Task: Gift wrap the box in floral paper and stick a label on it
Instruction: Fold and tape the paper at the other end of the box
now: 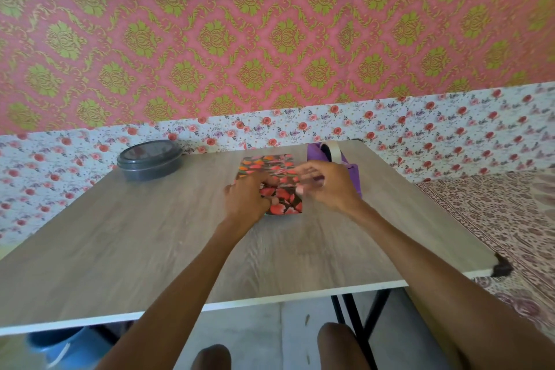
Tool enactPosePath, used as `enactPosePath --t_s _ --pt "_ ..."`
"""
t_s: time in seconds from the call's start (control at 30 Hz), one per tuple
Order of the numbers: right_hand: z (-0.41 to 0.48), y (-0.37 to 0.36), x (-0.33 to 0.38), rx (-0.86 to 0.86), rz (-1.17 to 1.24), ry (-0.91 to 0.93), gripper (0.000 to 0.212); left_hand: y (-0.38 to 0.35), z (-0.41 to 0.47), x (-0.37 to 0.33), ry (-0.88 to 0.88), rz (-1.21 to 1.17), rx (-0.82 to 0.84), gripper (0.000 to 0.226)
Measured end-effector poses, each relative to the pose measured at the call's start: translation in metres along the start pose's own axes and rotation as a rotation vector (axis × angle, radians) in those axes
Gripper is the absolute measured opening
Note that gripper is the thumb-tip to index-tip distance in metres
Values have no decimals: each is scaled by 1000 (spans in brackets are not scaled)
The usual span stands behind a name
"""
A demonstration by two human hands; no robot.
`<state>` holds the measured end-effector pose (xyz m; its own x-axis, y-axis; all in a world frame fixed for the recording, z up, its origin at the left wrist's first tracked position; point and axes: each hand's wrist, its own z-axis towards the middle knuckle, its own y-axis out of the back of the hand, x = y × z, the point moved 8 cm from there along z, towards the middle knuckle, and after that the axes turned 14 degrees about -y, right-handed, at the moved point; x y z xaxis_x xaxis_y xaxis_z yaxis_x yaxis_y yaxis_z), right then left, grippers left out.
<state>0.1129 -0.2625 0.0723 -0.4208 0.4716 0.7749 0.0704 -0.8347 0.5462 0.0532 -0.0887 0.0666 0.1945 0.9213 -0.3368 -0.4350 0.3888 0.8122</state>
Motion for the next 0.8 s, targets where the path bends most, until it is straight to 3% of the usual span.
enactPosePath --t_s 0.07,0.13,0.23,0.3,0.4,0.53,0.8 --pt "6 32 -16 -200 -37 -36 17 -7 -2 -4 -11 89 15 31" --pt "17 64 -42 -371 -241 -160 23 -13 -4 -8 -38 106 13 31" --pt "37 89 -78 -273 -469 -442 37 -19 2 -16 -98 86 29 30" --pt "43 88 -89 -81 -352 -583 35 -23 8 -22 -130 142 98 29" --pt "44 76 -95 109 66 -800 18 -28 15 -29 -171 230 194 28" --pt "39 70 -98 133 221 -971 3 -31 23 -28 -156 208 244 20" --pt "23 50 -96 106 339 -1109 11 -30 23 -24 -161 134 207 17"
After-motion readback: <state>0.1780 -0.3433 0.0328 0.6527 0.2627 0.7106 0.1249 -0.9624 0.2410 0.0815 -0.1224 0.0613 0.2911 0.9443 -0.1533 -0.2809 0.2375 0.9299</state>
